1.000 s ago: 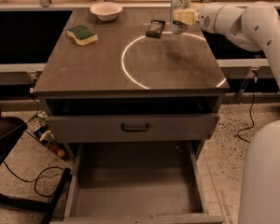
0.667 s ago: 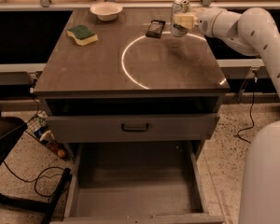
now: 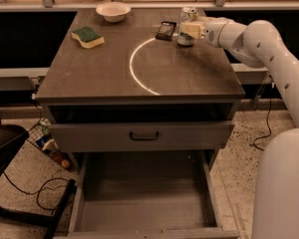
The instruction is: Move 7up can near rxbar chocolate
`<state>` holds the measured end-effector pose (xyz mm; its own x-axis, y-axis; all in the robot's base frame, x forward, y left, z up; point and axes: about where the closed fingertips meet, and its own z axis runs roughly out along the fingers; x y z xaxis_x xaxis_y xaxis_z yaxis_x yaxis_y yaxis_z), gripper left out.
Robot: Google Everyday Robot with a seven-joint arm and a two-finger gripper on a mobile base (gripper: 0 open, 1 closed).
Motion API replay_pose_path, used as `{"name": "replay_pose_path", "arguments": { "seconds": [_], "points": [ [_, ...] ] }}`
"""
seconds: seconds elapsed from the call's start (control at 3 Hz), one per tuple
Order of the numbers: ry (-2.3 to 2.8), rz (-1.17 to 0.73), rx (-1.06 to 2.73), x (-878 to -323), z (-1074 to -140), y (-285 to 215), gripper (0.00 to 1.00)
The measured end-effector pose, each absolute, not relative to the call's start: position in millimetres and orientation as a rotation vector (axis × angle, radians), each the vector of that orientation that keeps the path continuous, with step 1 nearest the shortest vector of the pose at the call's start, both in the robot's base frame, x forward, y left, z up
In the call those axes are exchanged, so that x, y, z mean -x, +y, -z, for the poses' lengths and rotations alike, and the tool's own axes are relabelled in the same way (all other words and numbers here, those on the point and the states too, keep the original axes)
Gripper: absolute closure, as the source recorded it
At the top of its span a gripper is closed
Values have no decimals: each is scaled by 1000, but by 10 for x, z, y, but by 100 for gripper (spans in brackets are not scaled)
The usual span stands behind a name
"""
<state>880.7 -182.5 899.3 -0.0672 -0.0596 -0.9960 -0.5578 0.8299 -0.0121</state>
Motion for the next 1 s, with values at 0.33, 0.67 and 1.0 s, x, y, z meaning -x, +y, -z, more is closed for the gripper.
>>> {"name": "replay_pose_path", "arguments": {
  "seconds": [0.33, 0.67, 1.0],
  "points": [
    [1603, -441, 501, -8809, -8992, -1799, 75],
    [1603, -445, 504, -8816, -8981, -1765, 51],
    [1604, -449, 506, -8822, -8971, -1733, 28]
  ]
}}
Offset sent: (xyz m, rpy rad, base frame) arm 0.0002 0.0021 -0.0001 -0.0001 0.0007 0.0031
